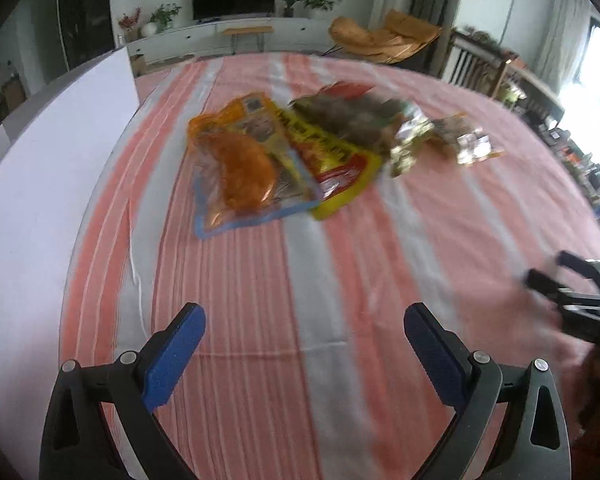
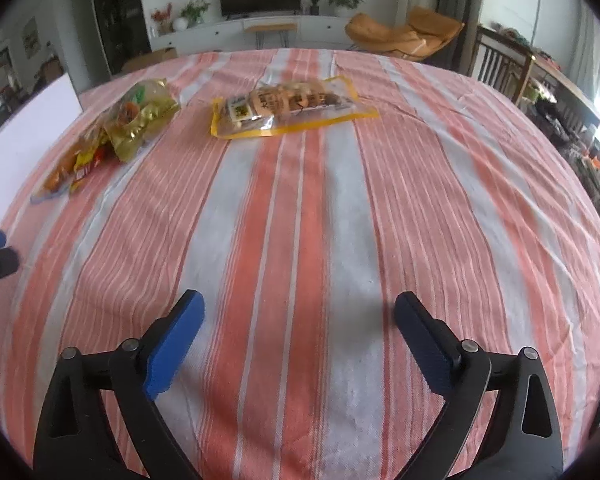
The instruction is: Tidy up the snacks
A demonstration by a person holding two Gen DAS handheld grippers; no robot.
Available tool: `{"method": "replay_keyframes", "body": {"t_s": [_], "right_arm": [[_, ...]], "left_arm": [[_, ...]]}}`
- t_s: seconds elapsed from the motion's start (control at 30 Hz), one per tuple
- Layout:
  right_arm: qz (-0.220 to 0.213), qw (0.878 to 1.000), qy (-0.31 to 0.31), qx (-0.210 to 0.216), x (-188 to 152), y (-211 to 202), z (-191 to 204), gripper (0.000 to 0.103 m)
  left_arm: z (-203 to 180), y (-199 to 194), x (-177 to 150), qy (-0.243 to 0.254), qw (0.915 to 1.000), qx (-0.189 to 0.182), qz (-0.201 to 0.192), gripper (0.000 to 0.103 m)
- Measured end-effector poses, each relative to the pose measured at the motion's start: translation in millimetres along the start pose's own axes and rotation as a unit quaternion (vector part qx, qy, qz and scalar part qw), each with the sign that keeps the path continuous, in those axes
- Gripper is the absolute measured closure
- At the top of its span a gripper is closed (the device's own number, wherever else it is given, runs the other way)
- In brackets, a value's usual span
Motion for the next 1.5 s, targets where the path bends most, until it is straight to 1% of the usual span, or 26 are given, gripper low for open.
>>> {"method": "replay_keyframes", "body": {"t_s": [0.03,0.07,0.1,0.13,0.17,0.23,0.43,1.5], "right_arm": [[0.0,1.0,0.001,0.003,-4.6,-4.4,0.9,0.004],[0.0,1.0,0.002,0.005,-5.6,-5.4,-0.3,0.004],[0.0,1.0,0.001,0.005,-4.2,-4.3,-0.6,0.004],[0.0,1.0,0.001,0.005,-5.1,-5.8,-1.1,0.004],[0.0,1.0,0.001,0.005,-5.4,-5.8,-1.9,0.004],[0.0,1.0,0.001,0.005,-5.2,-4.7,-1.1,0.003],[0.0,1.0,0.0,0.004,-14.6,-9.8,7.3,0.002],[0.0,1.0,0.0,0.005,-13.8,-9.8,7.6,0.002]], "left_arm": [[2.4,5.7,-3.9,-0.003,1.0,0.002,0.005,0.004],[9.8,2.3,-9.0,0.008,0.9998,0.012,-0.013,0.003],[6.3,4.1,-12.7,0.022,0.9992,0.027,-0.019,0.002],[2.6,3.6,-13.4,0.032,0.9987,0.031,-0.023,0.002],[1.4,6.7,-12.8,0.036,0.9987,0.03,-0.021,0.001],[3.8,6.4,-11.6,0.027,0.9992,0.023,-0.019,0.0],[3.8,6.5,-12.4,0.028,0.9991,0.025,-0.019,0.0],[4.0,6.3,-12.3,0.027,0.9991,0.026,-0.018,0.0]]}}
Point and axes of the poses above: each gripper's, at about its wrist camera, not at the fingertips, and y roughly the way its jaws point, z to its left, x to its top, the point moved 4 cm from there along y, roughly the way its jaws point, and after that the axes turned 1 degree about x, right-handed, at the moved point
